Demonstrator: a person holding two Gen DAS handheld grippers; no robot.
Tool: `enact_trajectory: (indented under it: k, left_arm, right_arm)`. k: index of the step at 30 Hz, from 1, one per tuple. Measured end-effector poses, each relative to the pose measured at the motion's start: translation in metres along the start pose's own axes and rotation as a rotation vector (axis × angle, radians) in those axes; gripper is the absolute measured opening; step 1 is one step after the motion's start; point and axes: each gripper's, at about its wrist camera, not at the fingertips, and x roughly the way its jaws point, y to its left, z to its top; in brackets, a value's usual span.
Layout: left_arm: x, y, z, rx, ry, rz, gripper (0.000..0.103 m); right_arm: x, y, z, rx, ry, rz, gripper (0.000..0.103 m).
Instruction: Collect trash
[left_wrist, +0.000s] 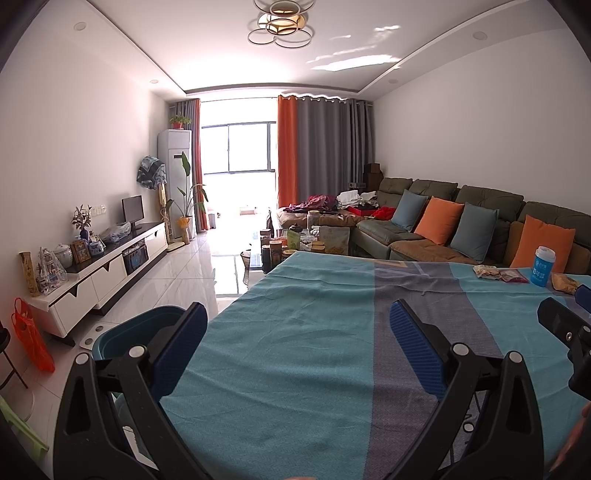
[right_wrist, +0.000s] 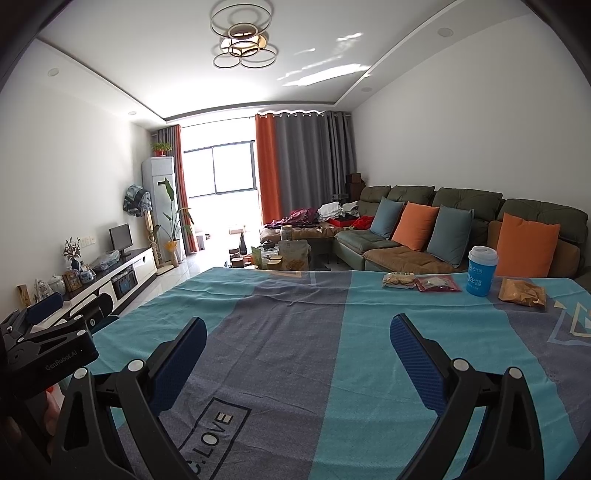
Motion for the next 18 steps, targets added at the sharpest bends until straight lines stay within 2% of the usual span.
enact_trajectory:
  k: [18]
  left_arm:
    - [0.0010, -0.0008, -0.0054, 0.001, 0.009, 0.002, 0.097]
  right_arm:
    - [0.0006, 0.0006, 0.0011, -0.004, 0.000, -0.002, 0.096]
